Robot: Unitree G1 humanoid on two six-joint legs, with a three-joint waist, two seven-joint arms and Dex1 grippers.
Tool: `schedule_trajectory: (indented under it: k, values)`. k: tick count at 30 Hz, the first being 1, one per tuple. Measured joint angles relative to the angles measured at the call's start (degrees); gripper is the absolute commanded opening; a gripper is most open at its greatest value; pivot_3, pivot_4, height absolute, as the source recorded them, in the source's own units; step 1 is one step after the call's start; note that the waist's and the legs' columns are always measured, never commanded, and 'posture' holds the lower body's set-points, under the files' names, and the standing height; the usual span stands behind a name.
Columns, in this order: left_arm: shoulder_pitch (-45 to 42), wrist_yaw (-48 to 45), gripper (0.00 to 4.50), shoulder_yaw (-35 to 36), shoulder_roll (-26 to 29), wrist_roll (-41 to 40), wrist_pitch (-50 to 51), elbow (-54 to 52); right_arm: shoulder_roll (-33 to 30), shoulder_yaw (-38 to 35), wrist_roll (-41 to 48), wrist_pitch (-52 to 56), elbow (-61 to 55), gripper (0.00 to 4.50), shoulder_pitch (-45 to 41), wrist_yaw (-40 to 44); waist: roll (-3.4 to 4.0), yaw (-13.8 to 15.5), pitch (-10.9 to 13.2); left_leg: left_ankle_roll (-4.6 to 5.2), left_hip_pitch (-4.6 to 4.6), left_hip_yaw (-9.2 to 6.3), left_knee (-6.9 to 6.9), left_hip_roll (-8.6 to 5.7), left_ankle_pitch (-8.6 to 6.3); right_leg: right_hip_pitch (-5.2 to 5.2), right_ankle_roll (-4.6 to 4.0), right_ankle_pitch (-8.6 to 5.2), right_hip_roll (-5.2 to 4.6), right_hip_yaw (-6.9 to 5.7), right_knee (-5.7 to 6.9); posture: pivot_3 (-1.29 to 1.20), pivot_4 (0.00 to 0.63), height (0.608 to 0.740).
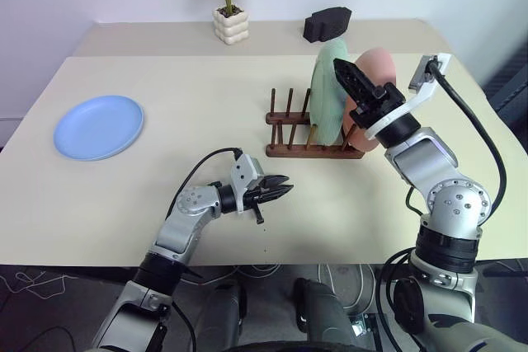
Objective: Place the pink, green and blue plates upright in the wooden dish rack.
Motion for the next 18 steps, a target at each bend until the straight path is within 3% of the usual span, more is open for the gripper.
schedule_trajectory:
  k: [8,18]
  values:
    - [0.0,1.9,0.93,1.1,-0.5,0.0,-1.5,0.0,-2.4,1.0,-2.3,0.1,-0.4,3.97,0.0,0.4,0.0,0.0,0.0,0.0,0.0,0.0,0.0,0.01,0.0,-0.01,0.0,0.0,0.0,0.0,0.0,0.0,0.15,0.737]
    - [0.7,4.4,0.93,4.0,0.4,0.0,-2.7,-2.0,-10.2,3.3,-5.0,1.9,-4.8,3.97,-0.1,3.1,0.0,0.1,0.0,0.0,-0.02,0.0,-0.01,0.02,0.0,-0.01,-0.01,-0.01,0.0,0.0,-0.04,0.0,0.15,0.737]
